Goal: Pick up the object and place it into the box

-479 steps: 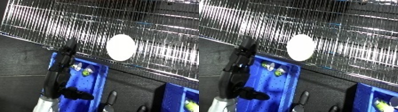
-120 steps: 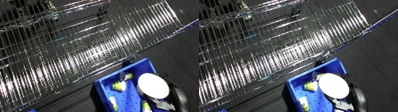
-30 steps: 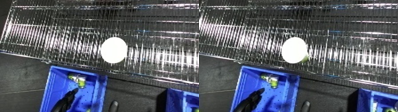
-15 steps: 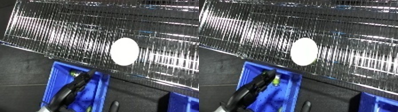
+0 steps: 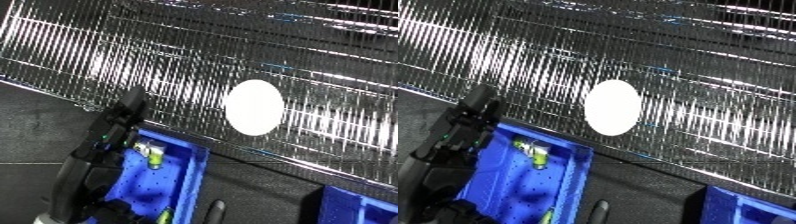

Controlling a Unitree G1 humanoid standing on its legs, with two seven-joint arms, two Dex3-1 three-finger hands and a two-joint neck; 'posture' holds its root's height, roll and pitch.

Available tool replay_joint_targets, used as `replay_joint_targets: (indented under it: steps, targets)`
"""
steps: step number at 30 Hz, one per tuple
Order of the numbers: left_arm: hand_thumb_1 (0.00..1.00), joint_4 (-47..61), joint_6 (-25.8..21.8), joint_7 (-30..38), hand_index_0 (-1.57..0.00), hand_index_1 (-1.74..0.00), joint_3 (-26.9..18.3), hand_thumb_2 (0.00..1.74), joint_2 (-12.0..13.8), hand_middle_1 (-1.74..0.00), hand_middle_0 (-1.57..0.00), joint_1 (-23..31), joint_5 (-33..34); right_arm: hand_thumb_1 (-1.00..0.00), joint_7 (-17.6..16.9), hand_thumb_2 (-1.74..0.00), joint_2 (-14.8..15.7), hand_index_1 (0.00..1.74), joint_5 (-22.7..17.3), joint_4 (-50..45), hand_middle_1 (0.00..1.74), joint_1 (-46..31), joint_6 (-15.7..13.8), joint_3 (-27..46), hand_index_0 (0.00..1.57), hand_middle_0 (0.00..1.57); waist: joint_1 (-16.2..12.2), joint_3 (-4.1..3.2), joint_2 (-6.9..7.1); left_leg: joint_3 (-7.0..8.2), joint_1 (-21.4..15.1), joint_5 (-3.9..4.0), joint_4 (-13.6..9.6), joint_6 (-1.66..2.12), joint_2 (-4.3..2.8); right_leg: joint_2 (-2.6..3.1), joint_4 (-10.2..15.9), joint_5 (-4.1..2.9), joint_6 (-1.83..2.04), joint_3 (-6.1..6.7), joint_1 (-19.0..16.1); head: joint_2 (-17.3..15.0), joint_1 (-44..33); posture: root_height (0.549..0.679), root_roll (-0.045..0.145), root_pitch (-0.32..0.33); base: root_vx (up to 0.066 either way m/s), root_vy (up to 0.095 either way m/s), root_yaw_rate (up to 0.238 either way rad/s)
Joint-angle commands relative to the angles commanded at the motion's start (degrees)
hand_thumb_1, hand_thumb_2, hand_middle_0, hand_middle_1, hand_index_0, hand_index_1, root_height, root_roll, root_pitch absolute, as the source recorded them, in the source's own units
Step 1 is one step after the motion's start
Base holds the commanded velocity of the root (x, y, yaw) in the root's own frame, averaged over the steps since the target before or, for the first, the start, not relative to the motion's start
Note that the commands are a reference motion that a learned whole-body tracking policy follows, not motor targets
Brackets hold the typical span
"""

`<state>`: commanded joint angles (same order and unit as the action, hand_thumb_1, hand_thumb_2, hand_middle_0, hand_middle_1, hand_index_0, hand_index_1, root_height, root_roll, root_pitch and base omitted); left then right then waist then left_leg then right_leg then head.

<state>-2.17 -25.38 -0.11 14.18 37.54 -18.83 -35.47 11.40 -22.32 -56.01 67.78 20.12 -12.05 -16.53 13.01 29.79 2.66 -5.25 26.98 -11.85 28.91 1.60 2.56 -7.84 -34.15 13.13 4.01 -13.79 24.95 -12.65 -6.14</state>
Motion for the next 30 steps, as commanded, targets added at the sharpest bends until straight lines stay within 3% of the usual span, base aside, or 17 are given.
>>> replay_joint_targets:
  steps: [7,14,23,30]
  targets:
    - [0.00,-6.14,0.73,7.56,0.00,0.00,1.34,0.00,-2.31,0.00,0.00,-4.24,6.54,0.00,0.96,0.00,0.17,0.00,1.35,0.36,0.00,1.42,1.38,-1.29,0.00,0.00,-2.02,0.00,1.52,0.83,0.42,-0.51,1.68,-0.13,-0.83,1.03,-0.81,0.24,-0.22,1.19,0.36,0.67,-5.90,0.653,0.023,0.102,0.016,0.013,-0.180]
    - [0.00,-13.67,1.60,13.91,0.00,0.00,3.30,0.00,-5.19,0.00,0.00,-8.86,7.93,0.00,2.06,0.00,0.30,0.00,3.47,0.55,0.00,3.23,2.88,-2.94,0.00,0.00,-4.58,0.00,2.96,2.24,0.90,-1.16,3.48,-0.10,-2.14,2.11,-1.87,0.53,-0.39,2.89,1.30,1.75,-11.09,0.649,0.019,0.098,0.018,0.036,-0.199]
    - [0.00,-23.39,2.34,14.51,0.00,0.00,5.03,0.00,-8.36,0.00,0.00,-14.22,7.42,0.00,1.83,0.00,0.41,0.00,5.11,-0.59,0.00,5.86,4.10,-5.06,0.00,0.00,-7.41,0.00,4.26,3.73,1.48,-1.71,4.64,0.17,-3.49,3.32,-2.47,0.62,-0.43,4.45,2.59,4.79,-16.10,0.647,0.014,0.104,0.011,0.036,-0.151]
    - [0.00,-30.95,0.88,12.85,0.00,0.00,6.06,0.00,-10.10,0.00,0.00,-18.15,6.57,0.00,1.24,0.00,0.53,0.00,5.33,-1.38,0.00,6.61,3.96,-5.67,0.00,0.00,-8.66,0.00,4.70,4.22,2.73,-2.13,5.47,0.18,-3.99,3.66,-3.00,0.51,-0.35,5.07,4.17,6.79,-17.13,0.645,0.011,0.117,0.006,0.025,-0.057]
